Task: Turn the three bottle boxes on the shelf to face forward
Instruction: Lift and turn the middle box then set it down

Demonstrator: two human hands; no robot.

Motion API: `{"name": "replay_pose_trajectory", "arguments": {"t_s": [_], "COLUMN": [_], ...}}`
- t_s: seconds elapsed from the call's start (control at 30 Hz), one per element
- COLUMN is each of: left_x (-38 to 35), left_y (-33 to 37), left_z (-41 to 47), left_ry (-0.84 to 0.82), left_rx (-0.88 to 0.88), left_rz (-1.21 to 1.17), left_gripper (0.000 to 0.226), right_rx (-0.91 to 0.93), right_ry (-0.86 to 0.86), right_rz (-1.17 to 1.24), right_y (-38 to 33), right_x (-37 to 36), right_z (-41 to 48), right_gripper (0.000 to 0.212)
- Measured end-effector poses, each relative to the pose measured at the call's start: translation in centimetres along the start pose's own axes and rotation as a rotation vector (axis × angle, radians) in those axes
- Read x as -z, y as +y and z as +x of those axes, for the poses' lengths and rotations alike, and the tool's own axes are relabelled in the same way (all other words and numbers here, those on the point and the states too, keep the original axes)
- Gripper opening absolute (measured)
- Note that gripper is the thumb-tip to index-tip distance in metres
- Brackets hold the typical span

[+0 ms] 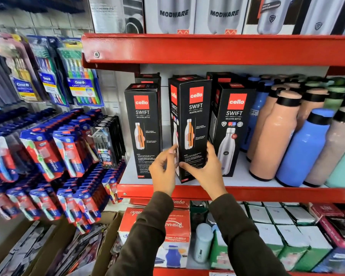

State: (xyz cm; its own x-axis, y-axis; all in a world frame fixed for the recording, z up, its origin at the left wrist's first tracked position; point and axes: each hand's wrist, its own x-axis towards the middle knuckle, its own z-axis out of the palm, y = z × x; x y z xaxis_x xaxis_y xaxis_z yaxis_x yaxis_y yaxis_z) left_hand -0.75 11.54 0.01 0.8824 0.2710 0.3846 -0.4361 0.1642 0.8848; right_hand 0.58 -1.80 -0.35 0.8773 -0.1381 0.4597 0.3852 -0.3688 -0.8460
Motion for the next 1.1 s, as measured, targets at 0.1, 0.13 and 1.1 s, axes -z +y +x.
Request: {"name": "replay_pose_trajectory", "arguments": {"t_s": [0.1,0.13,1.1], "left_x": [0.0,0.2,-0.3], "left_y": [0.2,0.1,-2.9], "left_z": [-0.3,-0.2,1.4], "left_ry": [-0.003,-0.002,-0.004], "left_rx": [-0.027,-0.053,-0.019], "left_rz": [0.004,0.024,0.286], "left_gripper": [0.027,0.026,0.043], "right_rx": [0.004,0.002,-0.015], "right_ry": [0.021,0.023,-0.204], "right_rz": [-0.003,-0.007,-0.113], "right_y": [-0.4,-0.5,0.6], "right_x": [0.1,0.2,0.6], "right_z": [0.3,0.4,1.8], "right_gripper": [0.093,0.093,0.069]}}
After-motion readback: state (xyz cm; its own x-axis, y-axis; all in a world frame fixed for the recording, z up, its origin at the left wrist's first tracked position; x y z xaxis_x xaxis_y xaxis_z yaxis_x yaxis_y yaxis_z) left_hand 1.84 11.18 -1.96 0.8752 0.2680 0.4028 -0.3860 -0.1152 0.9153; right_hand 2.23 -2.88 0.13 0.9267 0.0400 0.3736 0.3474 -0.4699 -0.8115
